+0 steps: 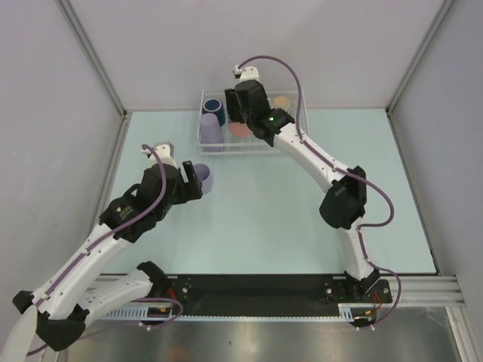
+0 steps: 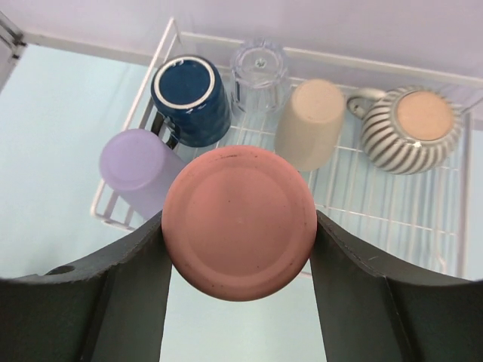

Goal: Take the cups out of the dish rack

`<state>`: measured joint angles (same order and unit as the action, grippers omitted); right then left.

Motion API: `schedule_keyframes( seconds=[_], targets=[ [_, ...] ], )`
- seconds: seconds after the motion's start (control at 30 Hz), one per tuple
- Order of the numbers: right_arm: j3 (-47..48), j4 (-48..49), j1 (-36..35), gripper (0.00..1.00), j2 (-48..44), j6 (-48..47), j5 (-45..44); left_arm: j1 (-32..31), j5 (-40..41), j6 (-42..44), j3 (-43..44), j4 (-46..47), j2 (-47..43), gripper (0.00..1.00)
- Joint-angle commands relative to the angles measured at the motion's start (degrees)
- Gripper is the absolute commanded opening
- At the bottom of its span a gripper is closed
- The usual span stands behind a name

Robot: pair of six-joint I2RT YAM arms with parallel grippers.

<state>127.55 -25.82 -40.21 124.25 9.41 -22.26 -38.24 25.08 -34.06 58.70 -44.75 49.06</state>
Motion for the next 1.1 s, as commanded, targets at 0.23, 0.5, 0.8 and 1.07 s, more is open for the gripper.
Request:
schedule_keyframes(
  seconds=[0.23, 0.5, 0.8, 1.07],
  targets=[
    [-17.0, 2.2, 2.7, 0.0, -24.8, 3.1, 2.4, -0.4, -4.6, -3.9, -0.6, 12.8, 4.2, 0.81],
    [-40.8, 12.6, 15.7, 0.0, -43.7, 18.7, 25.2, -0.3, -13.9, -9.9, -4.5, 28.3, 4.8, 0.82],
    [-68.1, 43.7, 30.6, 0.0, -55.4, 47.2, 55.4, -0.3, -24.6, -18.0, -14.3, 50.9, 4.3, 0.82],
    [-89.6, 82.6, 33.4, 0.0, -57.9, 73.9, 61.3, -0.3, -34.6, -26.8, -20.8, 67.9, 8.6, 0.81]
  ],
)
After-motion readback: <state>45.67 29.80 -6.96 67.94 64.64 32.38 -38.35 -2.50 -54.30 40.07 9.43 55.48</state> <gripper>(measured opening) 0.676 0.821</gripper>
